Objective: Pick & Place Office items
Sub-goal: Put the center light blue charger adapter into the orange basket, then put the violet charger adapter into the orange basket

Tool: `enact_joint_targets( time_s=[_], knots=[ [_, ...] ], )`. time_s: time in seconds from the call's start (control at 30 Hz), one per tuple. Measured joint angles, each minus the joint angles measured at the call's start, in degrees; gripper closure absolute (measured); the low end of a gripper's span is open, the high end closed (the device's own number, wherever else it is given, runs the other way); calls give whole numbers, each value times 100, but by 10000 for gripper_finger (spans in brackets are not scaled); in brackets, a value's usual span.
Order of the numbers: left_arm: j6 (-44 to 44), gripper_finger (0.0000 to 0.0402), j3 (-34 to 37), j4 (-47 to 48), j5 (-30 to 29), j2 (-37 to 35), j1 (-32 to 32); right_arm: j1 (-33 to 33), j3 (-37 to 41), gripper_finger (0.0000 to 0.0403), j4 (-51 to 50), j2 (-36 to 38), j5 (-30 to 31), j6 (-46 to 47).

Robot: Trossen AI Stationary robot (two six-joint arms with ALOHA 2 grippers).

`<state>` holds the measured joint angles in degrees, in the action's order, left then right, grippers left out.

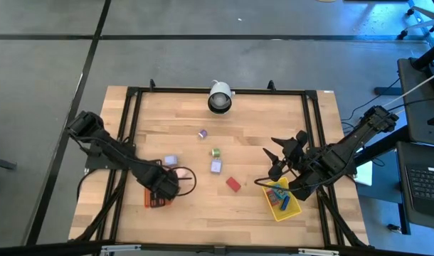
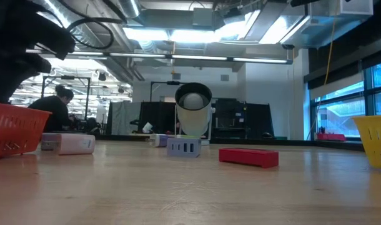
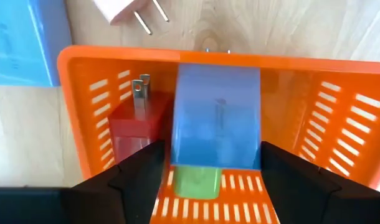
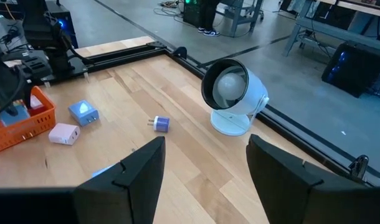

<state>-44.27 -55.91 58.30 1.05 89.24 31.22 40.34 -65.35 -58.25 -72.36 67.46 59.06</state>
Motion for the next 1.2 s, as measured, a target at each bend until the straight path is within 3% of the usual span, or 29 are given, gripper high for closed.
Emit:
enact_joint_targets(
  time_s=[0.2, 0.33, 0.4, 0.53, 0.6, 0.77, 0.97, 1.2],
  knots=[
    [316, 150, -414, 496, 4, -38, -194, 0, 1, 179, -1, 0, -48, -125],
    [656, 147, -812, 844, -429, -42, -402, 0, 1, 179, -1, 0, -68, -169],
    [914, 147, -991, 998, -935, -42, -553, 0, 1, 179, 1, 0, -67, -232],
    [872, 146, -1118, 974, -3138, -45, -1073, 0, 1, 179, 24, 0, -63, -301],
    [721, 146, -1118, 793, -3378, -46, -1597, 0, 0, 179, 27, 0, -40, -364],
    [1364, 148, -1100, 77, -3100, -44, -2787, 0, 1, 179, 113, 0, 44, -449],
    [2340, 157, -1100, -968, -1182, -44, -3979, 0, 1, 179, 129, 2, 44, -553],
    [2996, 161, -1351, -1075, 399, -44, -5195, 0, 1, 179, 143, 2, 44, -576]
  ],
)
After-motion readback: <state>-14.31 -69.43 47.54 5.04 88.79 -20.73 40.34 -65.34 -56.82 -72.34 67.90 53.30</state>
